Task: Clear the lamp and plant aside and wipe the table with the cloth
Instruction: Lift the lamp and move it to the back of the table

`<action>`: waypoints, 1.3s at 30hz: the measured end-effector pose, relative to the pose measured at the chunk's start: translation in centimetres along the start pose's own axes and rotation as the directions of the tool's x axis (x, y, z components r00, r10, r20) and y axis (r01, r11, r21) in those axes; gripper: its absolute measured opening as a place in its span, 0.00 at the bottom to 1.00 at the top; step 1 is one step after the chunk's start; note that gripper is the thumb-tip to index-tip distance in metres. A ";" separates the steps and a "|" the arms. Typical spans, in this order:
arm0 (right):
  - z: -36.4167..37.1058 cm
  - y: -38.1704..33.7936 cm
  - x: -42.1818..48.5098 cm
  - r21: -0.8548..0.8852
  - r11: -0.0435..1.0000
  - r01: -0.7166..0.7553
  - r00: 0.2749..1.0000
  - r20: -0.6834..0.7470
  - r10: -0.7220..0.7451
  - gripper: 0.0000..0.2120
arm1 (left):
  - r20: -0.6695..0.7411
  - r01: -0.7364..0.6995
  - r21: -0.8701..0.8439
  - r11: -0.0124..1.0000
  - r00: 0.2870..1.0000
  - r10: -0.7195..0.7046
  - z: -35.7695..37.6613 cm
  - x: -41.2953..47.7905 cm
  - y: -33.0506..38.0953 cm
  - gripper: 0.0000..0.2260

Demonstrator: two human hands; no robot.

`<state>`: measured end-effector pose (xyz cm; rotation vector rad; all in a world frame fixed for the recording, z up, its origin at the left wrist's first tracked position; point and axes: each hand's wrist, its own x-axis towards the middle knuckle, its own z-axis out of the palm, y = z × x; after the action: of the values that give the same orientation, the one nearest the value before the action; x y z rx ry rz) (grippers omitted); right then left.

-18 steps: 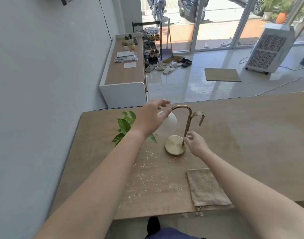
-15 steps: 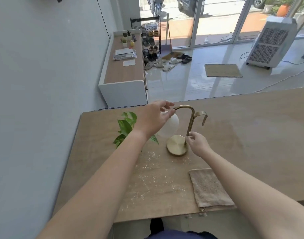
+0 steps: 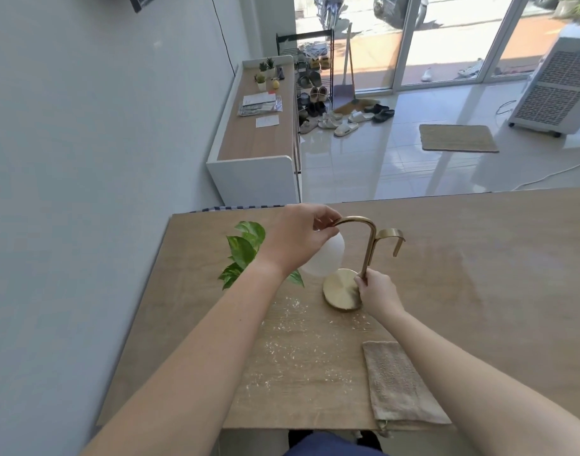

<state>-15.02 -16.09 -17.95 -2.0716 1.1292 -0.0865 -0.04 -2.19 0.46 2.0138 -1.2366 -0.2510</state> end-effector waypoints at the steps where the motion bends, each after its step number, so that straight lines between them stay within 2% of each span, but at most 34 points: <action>1: 0.0 0.1 0.1 -0.004 1.000 0.007 1.000 0.000 -0.007 0.11 | -0.007 0.009 -0.003 1.000 1.000 -0.009 0.0 0.1 0.0 0.10; 7: -0.6 0.3 0.4 -0.071 0.996 0.044 0.998 0.043 -0.042 0.11 | -0.021 0.026 0.015 1.000 0.999 -0.026 0.4 0.3 0.6 0.10; 13: -1.6 -0.1 2.6 -0.059 0.997 0.056 0.997 0.047 -0.053 0.13 | -0.023 0.016 0.058 0.998 1.000 -0.015 0.3 2.6 0.8 0.08; 29: -5.0 -3.6 16.3 -0.046 0.996 0.075 0.997 0.005 -0.074 0.09 | -0.058 -0.006 0.076 0.997 0.998 0.010 0.5 16.2 -1.8 0.09; 39: -4.6 -4.2 20.6 -0.076 0.994 0.076 0.997 0.026 -0.074 0.10 | -0.076 0.003 0.080 0.997 0.997 0.004 0.8 20.0 -4.1 0.09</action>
<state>-1.45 -32.77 -17.74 -2.1783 1.0557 -0.0562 12.69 -18.19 1.23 2.0713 -1.2166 -0.1253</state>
